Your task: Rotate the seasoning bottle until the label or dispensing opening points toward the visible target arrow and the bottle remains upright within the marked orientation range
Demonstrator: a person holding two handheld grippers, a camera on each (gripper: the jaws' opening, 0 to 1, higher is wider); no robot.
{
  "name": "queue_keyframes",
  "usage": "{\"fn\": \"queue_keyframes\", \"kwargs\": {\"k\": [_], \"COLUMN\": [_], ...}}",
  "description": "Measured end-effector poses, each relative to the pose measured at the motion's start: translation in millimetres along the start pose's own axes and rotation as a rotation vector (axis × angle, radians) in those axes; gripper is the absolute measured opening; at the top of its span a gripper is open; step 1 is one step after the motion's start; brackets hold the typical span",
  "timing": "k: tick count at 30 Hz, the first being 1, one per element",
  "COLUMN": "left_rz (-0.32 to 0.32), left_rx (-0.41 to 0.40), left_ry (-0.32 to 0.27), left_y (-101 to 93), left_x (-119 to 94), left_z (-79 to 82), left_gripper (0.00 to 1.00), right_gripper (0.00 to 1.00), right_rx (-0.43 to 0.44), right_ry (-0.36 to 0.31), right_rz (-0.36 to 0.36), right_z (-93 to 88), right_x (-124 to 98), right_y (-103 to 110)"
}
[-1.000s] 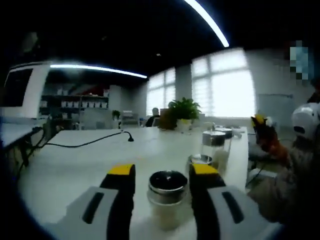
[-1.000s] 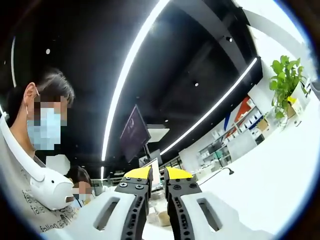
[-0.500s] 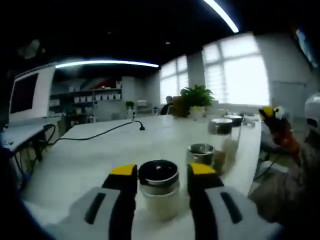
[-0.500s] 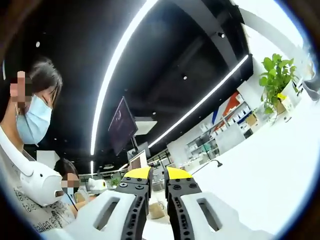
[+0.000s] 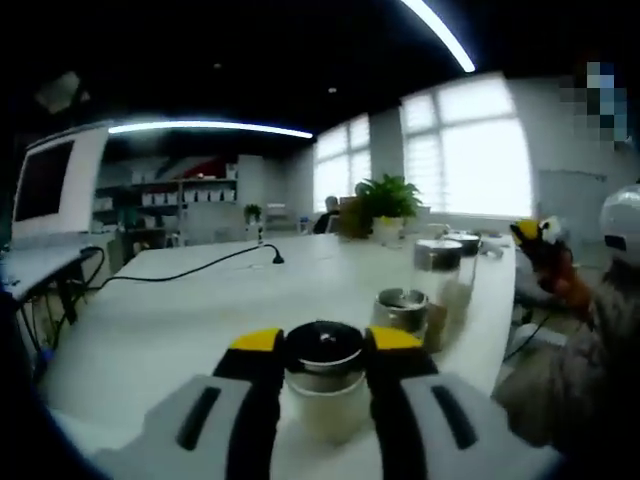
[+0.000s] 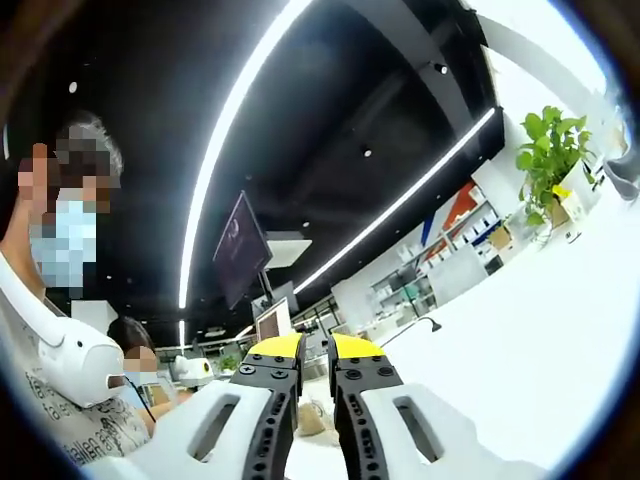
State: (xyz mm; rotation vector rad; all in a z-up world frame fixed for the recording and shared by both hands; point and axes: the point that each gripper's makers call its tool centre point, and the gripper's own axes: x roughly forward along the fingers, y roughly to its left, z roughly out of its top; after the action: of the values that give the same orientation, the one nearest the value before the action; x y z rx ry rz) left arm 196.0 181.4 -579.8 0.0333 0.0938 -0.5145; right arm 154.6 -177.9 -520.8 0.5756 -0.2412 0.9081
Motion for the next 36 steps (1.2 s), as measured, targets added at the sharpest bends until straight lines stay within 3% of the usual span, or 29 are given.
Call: {"fn": "queue_keyframes", "kwargs": {"k": [4,5,11,20,23,26,29,32,36], "left_rz": [-0.162,-0.159,-0.359,-0.528,-0.562,-0.556,-0.499,-0.447,-0.331], "left_rx": [-0.02,-0.014,0.042,0.056,-0.003,0.0,0.019,-0.018,-0.036], "left_ry": [0.005,0.005,0.031,0.045,0.06,0.059,0.048,-0.046,-0.11], "left_y": [-11.4,-6.5,-12.6,-12.3,-12.7,-10.3,-7.9,-11.8,-10.9], "left_x": [-1.2,-1.0,-4.3,-3.3,-1.4,0.2,3.0,-1.1,-8.0], "left_z": [-0.6,0.0,-0.5,-1.2,-2.8,-3.2,-2.5,11.7,22.4], "left_gripper": [0.33,0.33,0.33,0.34,0.34,0.34,0.37,0.5,0.54], "right_gripper": [0.07,0.07,0.07,0.08,0.08,0.08,0.08,0.08,0.08], "right_rx": [0.018,0.02,-0.004,-0.079,-0.095,-0.068,-0.069,-0.072,-0.056], "right_ry": [-0.006,-0.01,-0.051,-0.026,-0.029,-0.02,-0.035,-0.057,-0.059], "right_rz": [0.01,0.014,0.091,0.194,0.202,0.195,0.184,0.182,0.166], "right_z": [0.6,2.2,20.5,15.1,13.6,8.7,13.2,19.9,19.7], "right_x": [-1.6,-2.1,0.1,14.5,16.1,16.9,14.6,10.7,11.1], "right_y": [0.6,1.2,19.2,51.9,53.5,47.8,46.0,44.7,40.8]}}
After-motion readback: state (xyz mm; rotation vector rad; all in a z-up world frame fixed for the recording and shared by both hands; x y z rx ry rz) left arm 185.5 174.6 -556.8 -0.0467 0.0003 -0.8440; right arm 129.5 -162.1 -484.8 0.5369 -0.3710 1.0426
